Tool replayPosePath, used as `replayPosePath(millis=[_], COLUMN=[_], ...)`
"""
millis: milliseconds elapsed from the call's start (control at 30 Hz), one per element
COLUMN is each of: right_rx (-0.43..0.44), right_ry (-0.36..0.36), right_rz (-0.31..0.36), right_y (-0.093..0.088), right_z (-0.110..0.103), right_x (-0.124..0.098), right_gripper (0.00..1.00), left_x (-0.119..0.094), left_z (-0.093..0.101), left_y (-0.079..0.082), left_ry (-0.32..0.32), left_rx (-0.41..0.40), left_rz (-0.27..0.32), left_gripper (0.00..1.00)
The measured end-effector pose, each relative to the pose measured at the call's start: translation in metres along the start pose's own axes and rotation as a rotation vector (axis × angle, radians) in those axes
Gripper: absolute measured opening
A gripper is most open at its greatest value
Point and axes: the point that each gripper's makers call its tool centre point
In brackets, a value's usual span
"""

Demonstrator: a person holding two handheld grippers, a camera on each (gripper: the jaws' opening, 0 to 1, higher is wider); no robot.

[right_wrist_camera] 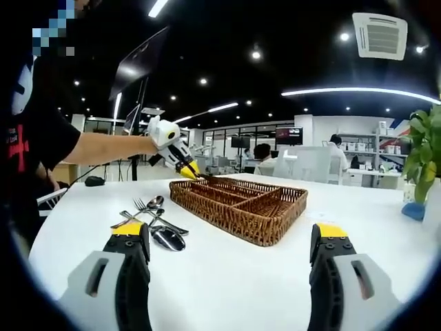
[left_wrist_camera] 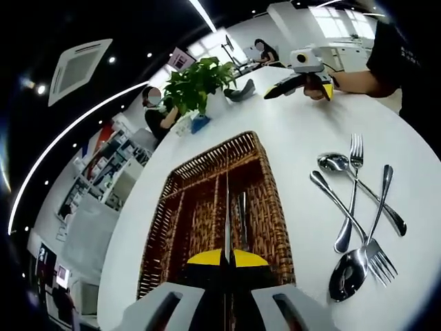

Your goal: Arrange the knives, forks, and spoons in their matching storage slots by inserting each utensil handle-first until every utensil is classified and aligned in the correct compartment

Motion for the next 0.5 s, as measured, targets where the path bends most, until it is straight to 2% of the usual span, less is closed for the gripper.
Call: replayPosePath(millis=[500], right_rx=[0.006], right_ry=[-0.002], right_rz=[-0.012], right_y=[-0.005], right_z=[0.000], right_x=[0.001], right_gripper=[1.00], left_x=[0.009], left_z=[0.010], left_y=[-0.009], left_ry=[-0.046], left_rx=[-0.051], left_rz=[0.018], left_gripper=[0.01])
Point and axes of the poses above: the point that each gripper's makers call its tool centre point, and the gripper's own axes: x roughly forward along the fingers, z roughly to its right, y roughly out of its top, and after that the axes turned 13 degrees about z, right-handed
